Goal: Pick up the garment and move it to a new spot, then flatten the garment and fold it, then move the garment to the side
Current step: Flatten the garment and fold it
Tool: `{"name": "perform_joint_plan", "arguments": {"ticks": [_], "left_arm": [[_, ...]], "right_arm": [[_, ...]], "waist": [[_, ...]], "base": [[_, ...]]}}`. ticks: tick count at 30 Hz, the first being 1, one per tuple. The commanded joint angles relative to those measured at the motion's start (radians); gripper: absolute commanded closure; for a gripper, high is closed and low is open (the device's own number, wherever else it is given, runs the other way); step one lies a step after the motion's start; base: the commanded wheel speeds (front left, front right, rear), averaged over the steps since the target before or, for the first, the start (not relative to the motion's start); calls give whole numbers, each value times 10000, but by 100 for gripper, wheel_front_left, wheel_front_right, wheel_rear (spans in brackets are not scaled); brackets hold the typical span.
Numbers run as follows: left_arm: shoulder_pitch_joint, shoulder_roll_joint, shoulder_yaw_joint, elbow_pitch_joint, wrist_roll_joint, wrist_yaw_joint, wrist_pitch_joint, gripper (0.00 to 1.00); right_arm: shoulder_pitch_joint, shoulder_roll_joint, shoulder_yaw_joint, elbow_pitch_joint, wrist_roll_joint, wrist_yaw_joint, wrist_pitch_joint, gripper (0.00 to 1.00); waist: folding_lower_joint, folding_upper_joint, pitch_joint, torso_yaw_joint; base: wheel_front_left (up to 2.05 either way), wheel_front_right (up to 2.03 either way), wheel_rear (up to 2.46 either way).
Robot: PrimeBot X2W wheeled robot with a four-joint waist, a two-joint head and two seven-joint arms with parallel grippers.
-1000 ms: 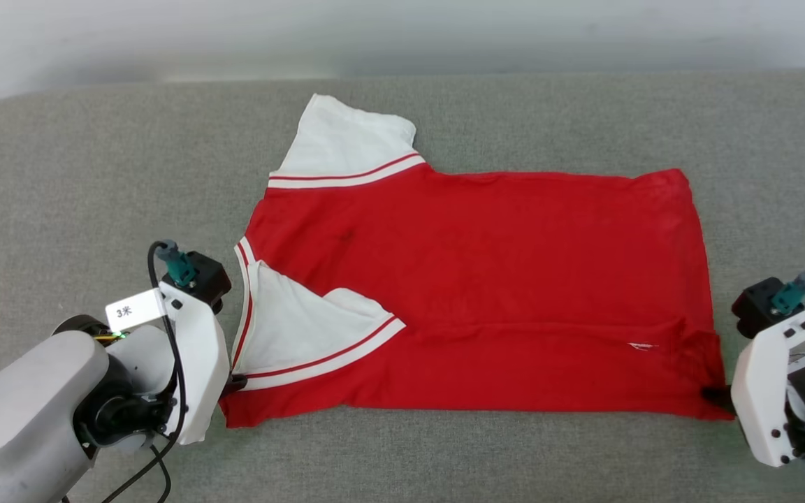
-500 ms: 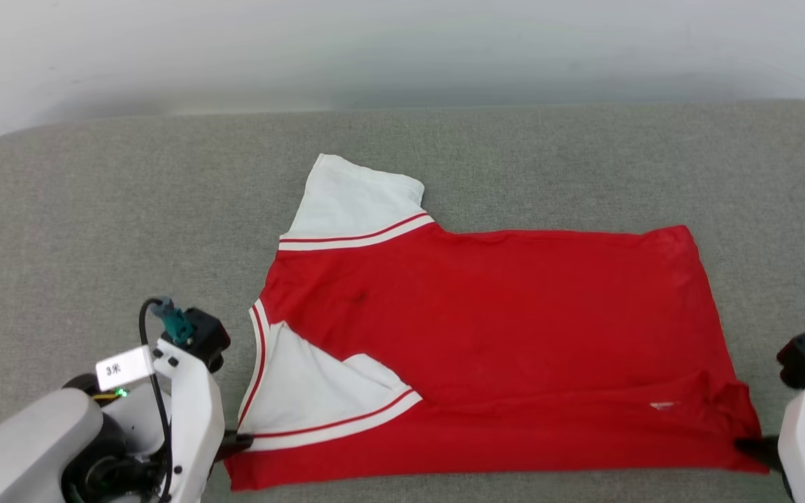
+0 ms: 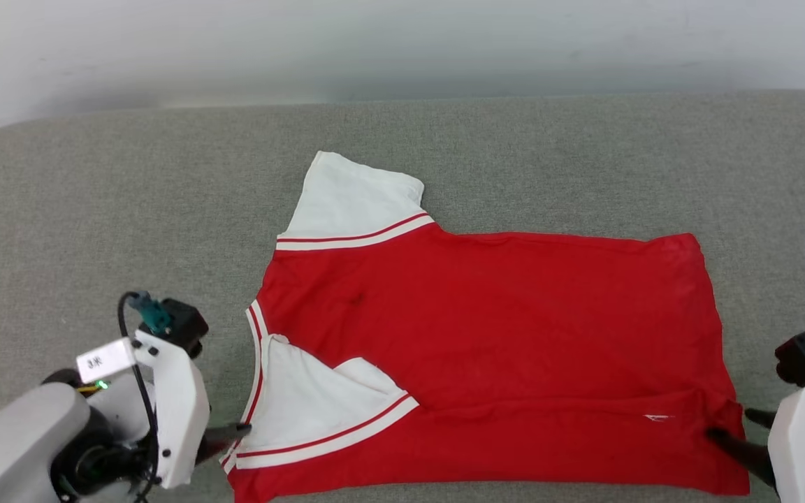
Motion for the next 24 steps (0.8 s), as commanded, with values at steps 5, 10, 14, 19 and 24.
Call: {"name": "perform_joint_plan", "arguments": {"ticks": [5, 10, 14, 19, 24], "left_arm": [[-796, 293, 587, -221, 323, 88, -458, 0], [-1851, 134, 1028, -153, 1012, 143, -1029, 0], [-2833, -191, 1324, 164, 1345, 132, -1219, 0], [-4082, -546, 1525, 754, 1567, 60, -865, 0], [-5329, -897, 1624, 1384, 1442, 7, -72, 0]], "right_arm": [[-388, 404, -885, -370, -628, -4, -1566, 0], [-608, 1306, -2055, -537, -1492, -4, -3492, 0], [-674, 2145, -2868, -852, -2441, -4, -4955, 0], [-415, 3286, -3596, -1551, -3359, -4, -6092, 0], [-80, 4381, -4036, -2425, -4128, -4, -6810, 0]], "waist": [[0, 0, -226, -39], [0, 0, -189, -106], [0, 0, 58, -255], [0, 0, 598, -579], [0, 0, 1366, -951]], "base": [[0, 0, 0], [0, 0, 0], [0, 0, 0], [0, 0, 0], [0, 0, 0]]}}
